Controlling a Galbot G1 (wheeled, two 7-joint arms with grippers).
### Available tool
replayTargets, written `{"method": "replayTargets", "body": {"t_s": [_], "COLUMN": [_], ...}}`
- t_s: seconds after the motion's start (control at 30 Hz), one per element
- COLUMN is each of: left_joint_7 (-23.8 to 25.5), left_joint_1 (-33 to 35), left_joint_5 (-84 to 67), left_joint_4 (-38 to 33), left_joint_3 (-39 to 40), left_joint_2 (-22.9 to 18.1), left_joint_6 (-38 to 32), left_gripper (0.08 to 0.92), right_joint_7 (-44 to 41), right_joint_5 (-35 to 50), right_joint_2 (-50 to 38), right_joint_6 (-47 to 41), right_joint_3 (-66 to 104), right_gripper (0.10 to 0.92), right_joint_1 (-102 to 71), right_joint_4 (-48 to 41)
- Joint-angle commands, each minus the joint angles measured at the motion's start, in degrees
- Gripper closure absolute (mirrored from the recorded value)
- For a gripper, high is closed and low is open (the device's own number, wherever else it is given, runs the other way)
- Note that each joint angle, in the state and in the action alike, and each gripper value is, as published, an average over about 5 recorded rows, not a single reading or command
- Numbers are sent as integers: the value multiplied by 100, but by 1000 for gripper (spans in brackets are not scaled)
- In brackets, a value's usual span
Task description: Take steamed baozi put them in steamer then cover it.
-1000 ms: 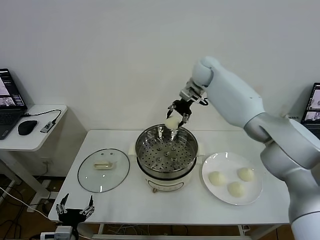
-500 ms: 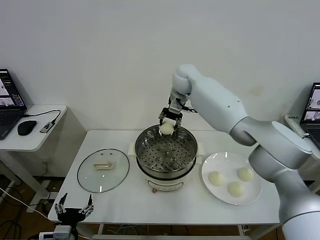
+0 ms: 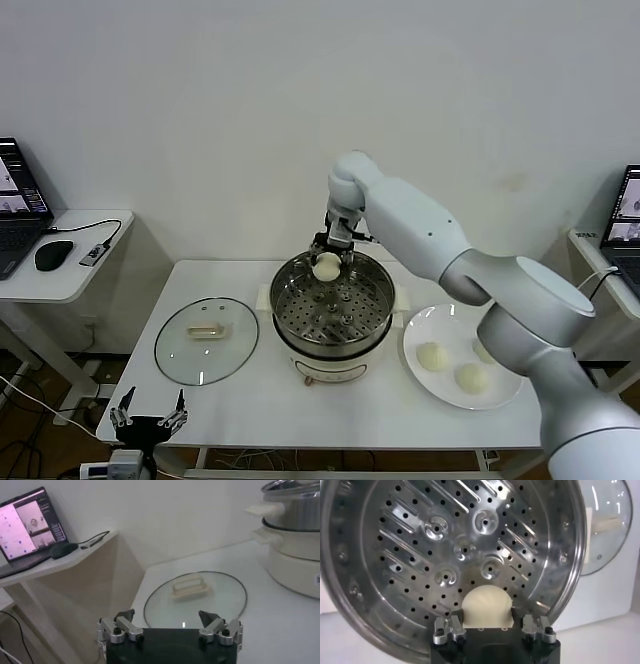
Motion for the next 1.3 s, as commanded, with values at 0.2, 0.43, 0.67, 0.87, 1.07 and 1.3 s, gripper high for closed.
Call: {"method": "replayTargets", "body": {"t_s": [0.2,0.43,0.67,0.87,1.07,1.3], "left_joint_7": [27,30,34,37,77,159], "left_joint_1": [-77,-83,-78,-82,-85,-77], "left_joint_5": [15,16,24,22,22,-21], "left_joint_4": [91,110,98,117,90,-44], "left_joint_3": [45,42,60,62,71,87], "left_joint_2": [-20,-19,-40,-34,0,66], "left_joint_6": [24,28,33,36,65,135], "left_gripper": [177,177,177,177,177,177], "right_joint_7": [475,672,506,-112,-773,-444], "right_joint_5": [-502,-585,-153,787,2451,4014], "right_joint_2": [43,32,-105,-413,-1066,-2542], "right_joint_6": [61,59,15,-199,-1151,-3859], "right_joint_3": [94,112,116,132,-10,-819], "right_gripper": [423,422,291,206,202,203], "right_joint_1": [-224,-287,-201,16,589,1400], "right_joint_4": [-159,-167,-37,266,979,2030]}}
